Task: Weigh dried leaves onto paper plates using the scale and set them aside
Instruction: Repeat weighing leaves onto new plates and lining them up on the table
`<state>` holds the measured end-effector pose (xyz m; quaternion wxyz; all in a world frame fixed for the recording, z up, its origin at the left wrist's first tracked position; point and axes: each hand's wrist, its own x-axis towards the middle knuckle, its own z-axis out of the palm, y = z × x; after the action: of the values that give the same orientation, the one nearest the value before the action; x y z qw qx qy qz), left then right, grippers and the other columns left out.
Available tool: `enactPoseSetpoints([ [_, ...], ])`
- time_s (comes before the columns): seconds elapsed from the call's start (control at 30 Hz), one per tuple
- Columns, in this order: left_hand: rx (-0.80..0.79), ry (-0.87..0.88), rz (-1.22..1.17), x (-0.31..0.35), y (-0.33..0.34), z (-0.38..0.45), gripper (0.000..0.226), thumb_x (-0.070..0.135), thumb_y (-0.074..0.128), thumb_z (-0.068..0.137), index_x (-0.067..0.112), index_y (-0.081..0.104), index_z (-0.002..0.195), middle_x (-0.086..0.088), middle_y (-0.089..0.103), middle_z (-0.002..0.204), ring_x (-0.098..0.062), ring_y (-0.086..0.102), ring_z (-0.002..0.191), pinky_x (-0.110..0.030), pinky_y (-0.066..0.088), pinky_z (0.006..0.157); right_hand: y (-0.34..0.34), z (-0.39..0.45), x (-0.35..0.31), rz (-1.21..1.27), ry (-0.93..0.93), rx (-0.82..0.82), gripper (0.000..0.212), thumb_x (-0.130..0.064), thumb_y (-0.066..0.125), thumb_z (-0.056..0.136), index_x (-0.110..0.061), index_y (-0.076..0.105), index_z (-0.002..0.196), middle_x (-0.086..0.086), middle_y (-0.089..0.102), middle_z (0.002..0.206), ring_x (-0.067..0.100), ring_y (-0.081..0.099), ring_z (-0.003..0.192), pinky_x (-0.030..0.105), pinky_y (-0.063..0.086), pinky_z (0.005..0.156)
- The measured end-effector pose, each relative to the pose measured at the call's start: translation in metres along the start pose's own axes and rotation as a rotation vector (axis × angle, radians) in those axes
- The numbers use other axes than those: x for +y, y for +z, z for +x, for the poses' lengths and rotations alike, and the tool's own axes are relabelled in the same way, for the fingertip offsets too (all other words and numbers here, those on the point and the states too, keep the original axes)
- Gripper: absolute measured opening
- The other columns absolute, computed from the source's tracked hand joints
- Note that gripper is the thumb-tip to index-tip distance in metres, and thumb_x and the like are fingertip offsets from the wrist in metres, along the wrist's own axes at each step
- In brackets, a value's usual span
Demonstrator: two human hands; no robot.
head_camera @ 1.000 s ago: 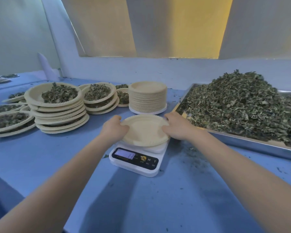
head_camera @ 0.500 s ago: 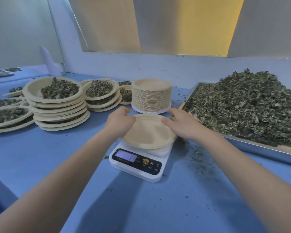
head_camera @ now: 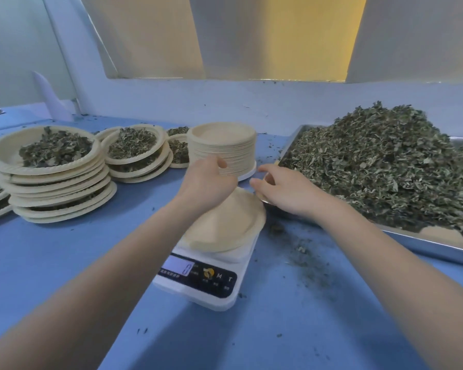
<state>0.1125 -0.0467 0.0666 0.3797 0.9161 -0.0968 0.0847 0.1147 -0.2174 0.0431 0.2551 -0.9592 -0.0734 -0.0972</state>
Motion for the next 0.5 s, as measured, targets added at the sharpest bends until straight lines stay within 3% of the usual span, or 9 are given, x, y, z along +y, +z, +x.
enactPoseSetpoints([
  [0.1, -0.126, 0.114, 0.104, 0.037, 0.028, 0.012, 0.039, 0.028, 0.058, 0.086, 0.018, 0.055, 0.123, -0.002, 0.055, 0.128, -0.018, 0.05, 0.116, -0.022, 0.031, 0.079, -0.021, -0.001, 0.021, -0.038, 0.074, 0.007, 0.046, -0.045, 0.044, 0.095, -0.02, 0.048, 0.134, 0.006, 0.058, 0.126, 0.024, 0.055, 0.108, 0.026, 0.037, 0.078],
  [0.13, -0.195, 0.154, 0.146, 0.05, 0.039, 0.016, 0.031, 0.028, 0.058, 0.086, 0.018, 0.058, 0.116, -0.005, 0.059, 0.122, -0.021, 0.053, 0.115, -0.025, 0.035, 0.078, -0.031, -0.002, 0.031, -0.067, 0.113, -0.008, 0.044, -0.045, 0.045, 0.094, -0.021, 0.051, 0.131, 0.007, 0.06, 0.123, 0.023, 0.056, 0.1, 0.027, 0.04, 0.077],
  [0.2, -0.351, 0.197, 0.249, 0.072, 0.059, 0.027, 0.02, 0.025, 0.056, 0.087, 0.012, 0.056, 0.103, -0.012, 0.063, 0.106, -0.026, 0.06, 0.09, -0.027, 0.043, 0.066, -0.051, -0.007, 0.054, -0.179, 0.199, -0.082, 0.044, -0.045, 0.049, 0.092, -0.017, 0.054, 0.126, 0.01, 0.063, 0.116, 0.021, 0.057, 0.091, 0.031, 0.046, 0.078],
  [0.27, -0.507, 0.2, 0.387, 0.087, 0.078, 0.04, 0.024, 0.023, 0.053, 0.089, 0.008, 0.053, 0.109, -0.013, 0.059, 0.098, -0.024, 0.054, 0.076, -0.026, 0.041, 0.058, -0.071, -0.013, 0.079, -0.31, 0.293, -0.178, 0.055, -0.051, 0.052, 0.089, -0.012, 0.052, 0.129, 0.01, 0.062, 0.118, 0.024, 0.059, 0.1, 0.033, 0.048, 0.084],
  [0.37, -0.626, 0.137, 0.537, 0.096, 0.103, 0.058, 0.039, 0.022, 0.055, 0.091, 0.002, 0.046, 0.123, -0.018, 0.054, 0.111, -0.03, 0.057, 0.094, -0.03, 0.046, 0.072, -0.09, -0.021, 0.116, -0.363, 0.39, -0.267, 0.075, -0.058, 0.057, 0.085, -0.011, 0.04, 0.141, 0.01, 0.049, 0.14, 0.026, 0.05, 0.122, 0.034, 0.043, 0.097],
  [0.43, -0.705, 0.041, 0.525, 0.097, 0.117, 0.068, 0.048, 0.022, 0.065, 0.087, 0.0, 0.046, 0.125, -0.016, 0.051, 0.116, -0.031, 0.059, 0.093, -0.034, 0.052, 0.076, -0.093, -0.02, 0.134, -0.31, 0.42, -0.305, 0.081, -0.06, 0.06, 0.082, -0.014, 0.035, 0.144, 0.009, 0.044, 0.144, 0.026, 0.047, 0.126, 0.035, 0.04, 0.1],
  [0.5, -0.744, 0.003, 0.502, 0.099, 0.131, 0.078, 0.052, 0.019, 0.07, 0.082, 0.001, 0.046, 0.124, -0.017, 0.052, 0.109, -0.029, 0.058, 0.081, -0.034, 0.053, 0.067, -0.087, -0.013, 0.146, -0.272, 0.424, -0.32, 0.079, -0.057, 0.062, 0.082, -0.015, 0.035, 0.144, 0.009, 0.045, 0.142, 0.026, 0.048, 0.123, 0.036, 0.042, 0.1],
])
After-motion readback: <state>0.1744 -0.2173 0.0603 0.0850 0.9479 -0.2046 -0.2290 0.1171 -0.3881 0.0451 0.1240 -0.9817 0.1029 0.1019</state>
